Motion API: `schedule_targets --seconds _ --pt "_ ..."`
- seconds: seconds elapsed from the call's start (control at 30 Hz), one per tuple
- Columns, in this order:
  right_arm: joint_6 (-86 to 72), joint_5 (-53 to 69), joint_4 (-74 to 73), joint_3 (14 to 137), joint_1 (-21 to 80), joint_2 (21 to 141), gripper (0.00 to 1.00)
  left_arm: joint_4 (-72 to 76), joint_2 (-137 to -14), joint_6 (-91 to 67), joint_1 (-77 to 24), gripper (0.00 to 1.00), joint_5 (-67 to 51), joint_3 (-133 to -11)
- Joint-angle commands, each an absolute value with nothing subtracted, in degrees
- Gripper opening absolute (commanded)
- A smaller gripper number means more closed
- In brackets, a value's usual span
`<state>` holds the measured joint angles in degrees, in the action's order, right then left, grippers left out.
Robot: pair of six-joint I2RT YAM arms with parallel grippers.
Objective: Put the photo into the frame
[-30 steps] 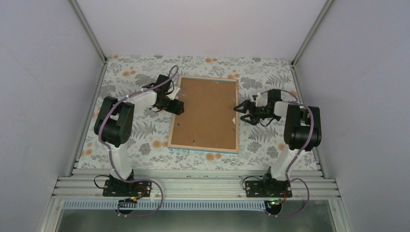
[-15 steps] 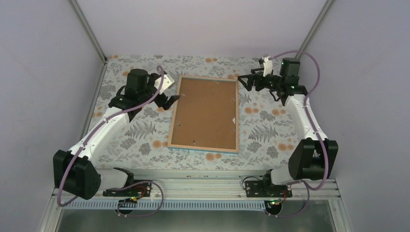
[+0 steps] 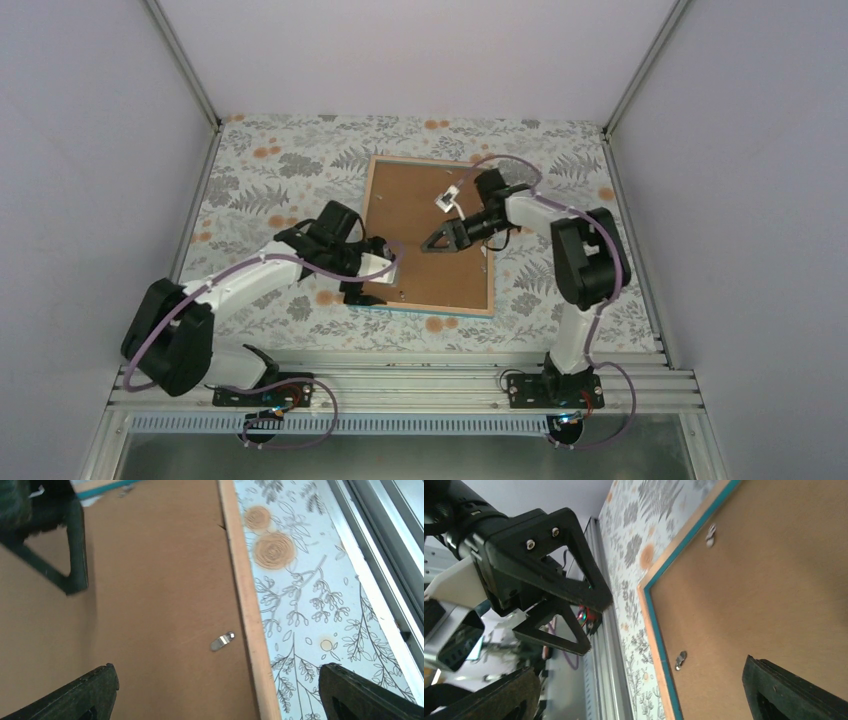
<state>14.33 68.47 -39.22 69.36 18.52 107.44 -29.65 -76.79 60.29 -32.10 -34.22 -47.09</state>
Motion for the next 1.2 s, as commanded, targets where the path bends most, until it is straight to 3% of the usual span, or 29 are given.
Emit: schedule_targets --seconds 0.0,0.23,0.47,0.7,1.0,1.17 --pt "17.39 74.39 -41.91 69.25 21.65 112.75 1.0 -28.85 -81.99 68.54 -35.7 0.99 -35.81 -47.2" --pt "12.92 71.1 -36.76 66.89 22.15 120.05 1.0 -23.12 -86.34 71.11 -40.71 0.84 -30.91 -44.91" --pt "11.71 65.69 -34.21 63.35 21.89 121.66 1.0 -20.38 -91.9 70.7 -41.98 0.82 -28.51 -46.76" --pt "11.18 64.74 -33.01 62.34 20.74 121.83 1.0 -23.23 -95.03 74.64 -42.01 0.73 -25.79 -46.89" --pt "11.56 62.8 -32.69 61.51 18.31 122.15 1.0 -29.55 -94.0 77.41 -42.01 0.38 -26.85 -46.32" --pt "11.12 62.51 -32.06 60.8 17.63 121.95 1.0 -31.15 -94.63 76.62 -42.01 0.26 -26.62 -46.6"
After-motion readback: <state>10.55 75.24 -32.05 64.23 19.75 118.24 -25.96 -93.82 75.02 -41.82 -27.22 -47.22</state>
